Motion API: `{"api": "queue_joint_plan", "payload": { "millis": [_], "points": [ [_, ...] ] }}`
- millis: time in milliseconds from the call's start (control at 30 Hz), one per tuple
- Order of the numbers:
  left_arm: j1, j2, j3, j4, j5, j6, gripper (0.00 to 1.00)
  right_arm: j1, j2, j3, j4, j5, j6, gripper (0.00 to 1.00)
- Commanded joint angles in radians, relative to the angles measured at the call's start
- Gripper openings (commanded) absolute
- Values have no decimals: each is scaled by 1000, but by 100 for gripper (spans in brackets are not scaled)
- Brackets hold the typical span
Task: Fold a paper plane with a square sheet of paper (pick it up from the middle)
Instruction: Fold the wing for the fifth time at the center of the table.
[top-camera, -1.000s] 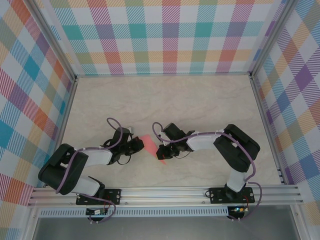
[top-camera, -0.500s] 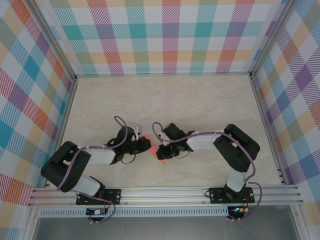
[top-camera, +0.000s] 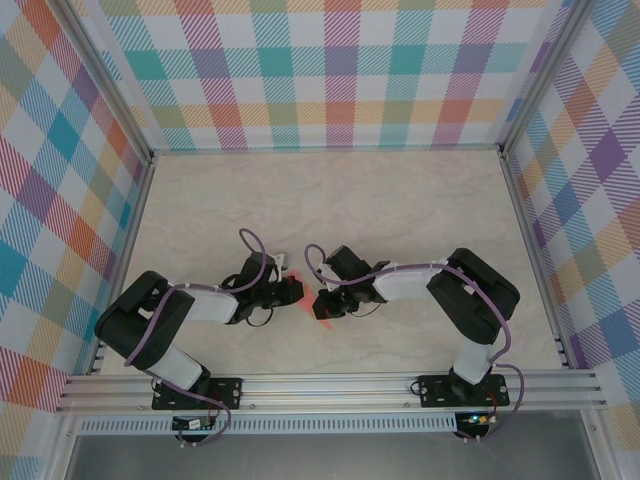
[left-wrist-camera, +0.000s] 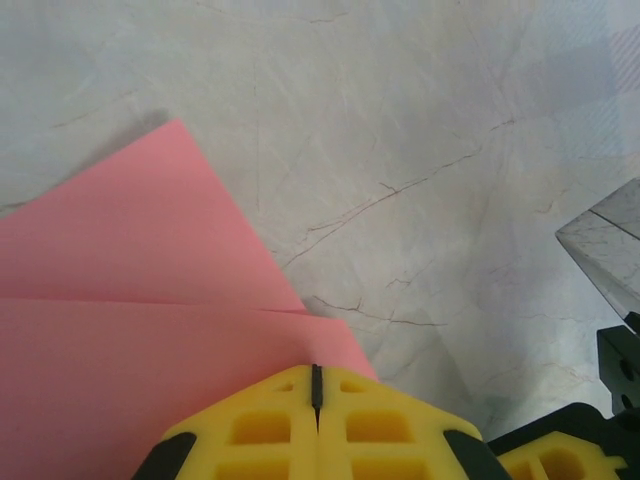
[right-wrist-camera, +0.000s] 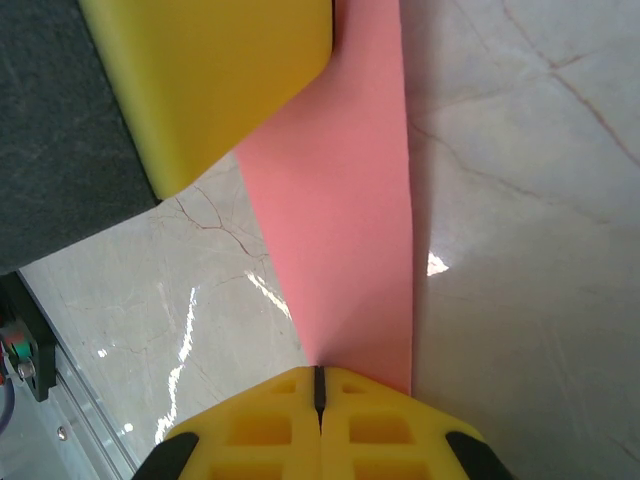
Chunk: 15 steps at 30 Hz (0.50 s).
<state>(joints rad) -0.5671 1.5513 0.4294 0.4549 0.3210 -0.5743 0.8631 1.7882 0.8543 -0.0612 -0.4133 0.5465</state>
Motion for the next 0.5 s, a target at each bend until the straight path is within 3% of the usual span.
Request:
{"api": "queue_joint_plan", "payload": {
  "millis": [0,133,467],
  "points": [
    [20,6,-42,-8,-118,22,1,5,63,-54,-133,53,1,0],
    [81,-13,-90,22,-159,-21,1,5,61,-58,-132,53,3,0],
    [252,-18,-108,24,-142,-119,0,6,48,-65,-125,56,8,0]
  ]
}}
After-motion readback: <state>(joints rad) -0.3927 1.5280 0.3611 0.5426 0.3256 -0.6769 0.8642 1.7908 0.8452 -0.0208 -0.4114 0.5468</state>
